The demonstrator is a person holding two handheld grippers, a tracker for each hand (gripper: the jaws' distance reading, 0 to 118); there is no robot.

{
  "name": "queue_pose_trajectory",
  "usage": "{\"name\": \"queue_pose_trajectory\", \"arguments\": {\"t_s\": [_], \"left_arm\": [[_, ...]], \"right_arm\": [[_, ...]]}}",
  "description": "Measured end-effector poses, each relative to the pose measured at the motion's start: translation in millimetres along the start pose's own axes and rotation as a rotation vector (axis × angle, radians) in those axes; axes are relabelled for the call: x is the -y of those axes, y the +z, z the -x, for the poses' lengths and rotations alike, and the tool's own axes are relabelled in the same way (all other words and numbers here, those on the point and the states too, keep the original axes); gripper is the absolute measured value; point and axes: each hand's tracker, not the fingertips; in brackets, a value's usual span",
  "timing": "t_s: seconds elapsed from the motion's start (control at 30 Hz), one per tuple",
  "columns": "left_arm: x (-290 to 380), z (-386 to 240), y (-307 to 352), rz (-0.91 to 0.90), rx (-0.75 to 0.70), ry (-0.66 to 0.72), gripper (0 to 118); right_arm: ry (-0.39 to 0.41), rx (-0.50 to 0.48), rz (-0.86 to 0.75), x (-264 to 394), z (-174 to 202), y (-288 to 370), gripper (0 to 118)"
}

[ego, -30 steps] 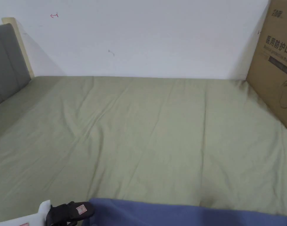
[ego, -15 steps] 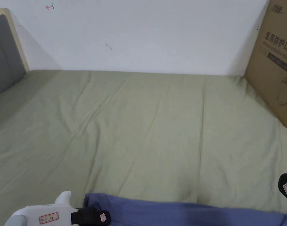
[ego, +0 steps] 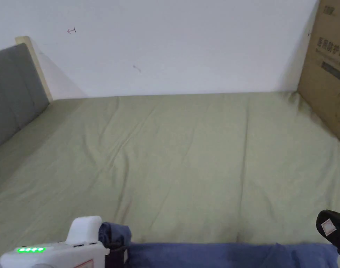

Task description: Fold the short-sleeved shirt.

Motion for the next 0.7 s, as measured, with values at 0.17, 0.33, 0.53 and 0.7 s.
{"name": "queue_pose_trajectory", "arguments": {"t_s": [0.17, 0.33, 0.53, 0.7], "left_arm": [[-12, -79, -74, 0.110, 0.186, -0.023, 17], [-6, -108, -115, 0.159, 0.254, 0.004, 112], [-1, -93, -71, 0.045, 0.169, -0.021, 109], [-1, -89, -65, -0.051, -0.040, -0.128, 1]], "right_arm": [[0.023, 0.041, -0.031, 5, -14, 17, 0], [0.017, 0.101, -0.010, 13, -32, 35, 0], [-0.020, 0.146, -0.022, 15, -51, 45, 0], [-0.045, 0.136, -0.022, 16, -55, 43, 0]]}}
